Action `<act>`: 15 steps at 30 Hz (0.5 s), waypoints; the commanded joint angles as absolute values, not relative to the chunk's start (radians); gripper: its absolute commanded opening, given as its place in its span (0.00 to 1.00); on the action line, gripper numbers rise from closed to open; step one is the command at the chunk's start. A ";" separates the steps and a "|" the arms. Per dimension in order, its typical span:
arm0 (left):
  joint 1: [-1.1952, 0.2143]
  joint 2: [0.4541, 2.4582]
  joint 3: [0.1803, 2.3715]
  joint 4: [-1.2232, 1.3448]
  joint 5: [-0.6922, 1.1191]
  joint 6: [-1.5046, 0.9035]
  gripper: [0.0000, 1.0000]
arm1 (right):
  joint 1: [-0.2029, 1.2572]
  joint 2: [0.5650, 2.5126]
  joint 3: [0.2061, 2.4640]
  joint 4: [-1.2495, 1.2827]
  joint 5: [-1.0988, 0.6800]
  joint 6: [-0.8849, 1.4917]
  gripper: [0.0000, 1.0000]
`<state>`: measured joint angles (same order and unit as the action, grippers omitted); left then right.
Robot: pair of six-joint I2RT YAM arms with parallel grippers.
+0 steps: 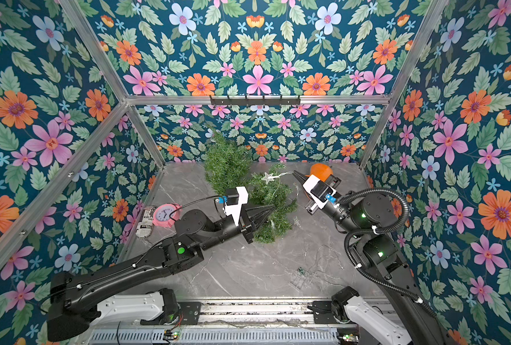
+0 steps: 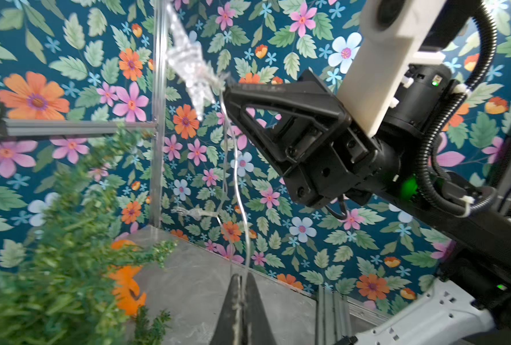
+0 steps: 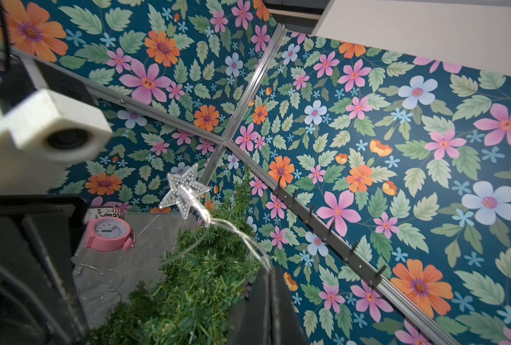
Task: Wrap string light around the christmas tree
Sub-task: Pick up the light string from the center of the board.
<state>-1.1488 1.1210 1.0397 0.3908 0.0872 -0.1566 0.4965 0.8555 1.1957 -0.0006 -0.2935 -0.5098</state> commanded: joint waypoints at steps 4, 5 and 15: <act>-1.148 1.141 1.172 0.234 -0.134 -0.045 0.00 | 0.509 0.949 1.269 -0.021 -0.101 -0.527 0.00; -1.148 1.153 1.193 0.218 -0.153 -0.033 0.00 | 0.508 0.967 1.281 -0.018 -0.075 -0.525 0.00; -1.111 1.277 1.377 0.087 -0.268 -0.038 0.00 | 0.508 1.109 1.426 -0.099 0.032 -0.460 0.00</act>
<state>-1.1221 1.2671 1.3544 0.1337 -0.2157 -0.0353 0.5095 1.0966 1.3998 -0.0631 -0.0147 -0.4942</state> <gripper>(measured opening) 0.050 0.049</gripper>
